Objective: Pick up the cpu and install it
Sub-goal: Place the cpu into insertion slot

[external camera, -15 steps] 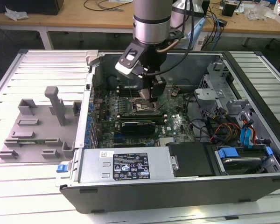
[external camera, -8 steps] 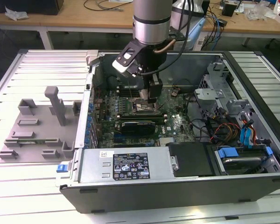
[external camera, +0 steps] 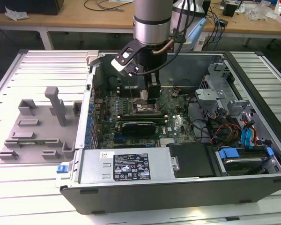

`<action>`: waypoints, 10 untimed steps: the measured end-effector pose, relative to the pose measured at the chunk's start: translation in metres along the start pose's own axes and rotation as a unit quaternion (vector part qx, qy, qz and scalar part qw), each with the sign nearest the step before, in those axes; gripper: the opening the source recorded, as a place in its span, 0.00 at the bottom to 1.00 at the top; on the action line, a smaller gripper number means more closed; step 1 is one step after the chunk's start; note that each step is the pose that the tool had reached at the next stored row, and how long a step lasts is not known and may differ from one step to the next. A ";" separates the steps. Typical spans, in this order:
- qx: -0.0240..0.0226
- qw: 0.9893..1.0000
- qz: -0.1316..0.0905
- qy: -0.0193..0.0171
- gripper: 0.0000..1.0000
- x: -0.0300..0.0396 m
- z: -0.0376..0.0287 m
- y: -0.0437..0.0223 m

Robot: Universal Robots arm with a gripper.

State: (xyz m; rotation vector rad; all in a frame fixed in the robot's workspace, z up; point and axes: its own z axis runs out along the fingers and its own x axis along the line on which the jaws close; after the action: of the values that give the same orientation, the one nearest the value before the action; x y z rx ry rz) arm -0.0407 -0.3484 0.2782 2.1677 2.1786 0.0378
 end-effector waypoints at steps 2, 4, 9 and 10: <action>0.000 1.000 0.000 0.000 0.55 0.0031 0.0021 -0.0001; -0.002 1.000 0.000 0.000 0.55 0.0049 0.0034 -0.0002; -0.004 1.000 -0.001 0.001 0.55 0.0051 0.0037 -0.0002; -0.004 1.000 -0.001 0.001 0.55 0.0051 0.0038 -0.0002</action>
State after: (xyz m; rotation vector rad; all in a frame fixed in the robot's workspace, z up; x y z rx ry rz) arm -0.0407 -0.3434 0.2743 2.1627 2.1784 0.0478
